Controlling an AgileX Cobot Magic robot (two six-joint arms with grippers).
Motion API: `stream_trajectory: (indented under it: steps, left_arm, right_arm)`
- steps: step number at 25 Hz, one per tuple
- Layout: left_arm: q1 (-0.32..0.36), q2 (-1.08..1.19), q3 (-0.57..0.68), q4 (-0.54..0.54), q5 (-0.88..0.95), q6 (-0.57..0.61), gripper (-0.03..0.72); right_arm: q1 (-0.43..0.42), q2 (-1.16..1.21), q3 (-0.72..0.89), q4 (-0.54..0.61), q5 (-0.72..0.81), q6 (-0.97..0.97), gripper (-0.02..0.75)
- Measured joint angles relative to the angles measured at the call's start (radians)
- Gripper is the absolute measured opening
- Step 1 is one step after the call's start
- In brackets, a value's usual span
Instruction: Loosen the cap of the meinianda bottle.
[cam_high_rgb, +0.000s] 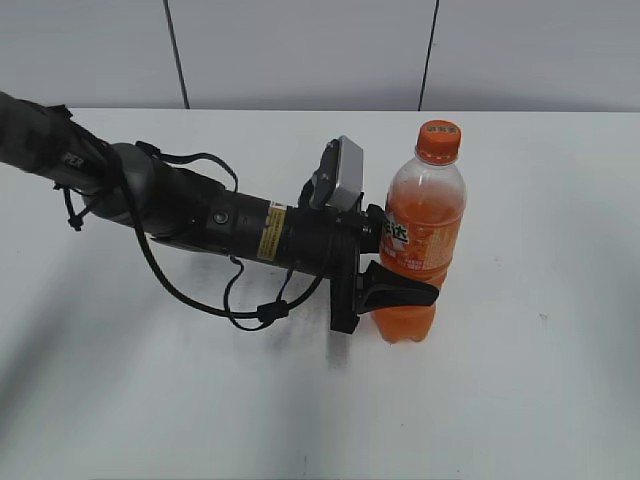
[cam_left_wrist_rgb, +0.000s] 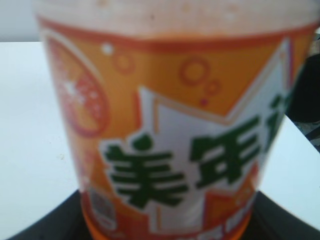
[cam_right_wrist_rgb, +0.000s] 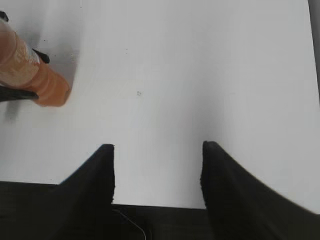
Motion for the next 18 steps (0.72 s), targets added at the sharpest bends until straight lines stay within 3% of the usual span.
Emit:
stream_trajectory:
  steps: [7,10,18]
  left_arm:
    - [0.0,0.0,-0.003,0.008,0.002,-0.007,0.398]
    - [0.0,0.0,-0.003,0.011,0.003,-0.012,0.398]
    - [0.0,0.0,-0.005,0.027,0.011,-0.037,0.398]
  right_arm:
    - [0.0,0.416,-0.307,0.019,0.01,0.02,0.415]
    - [0.011,0.54,-0.383,0.087,0.011,0.009,0.412]
    - [0.25,0.718,-0.546,0.152,0.012,0.027,0.396]
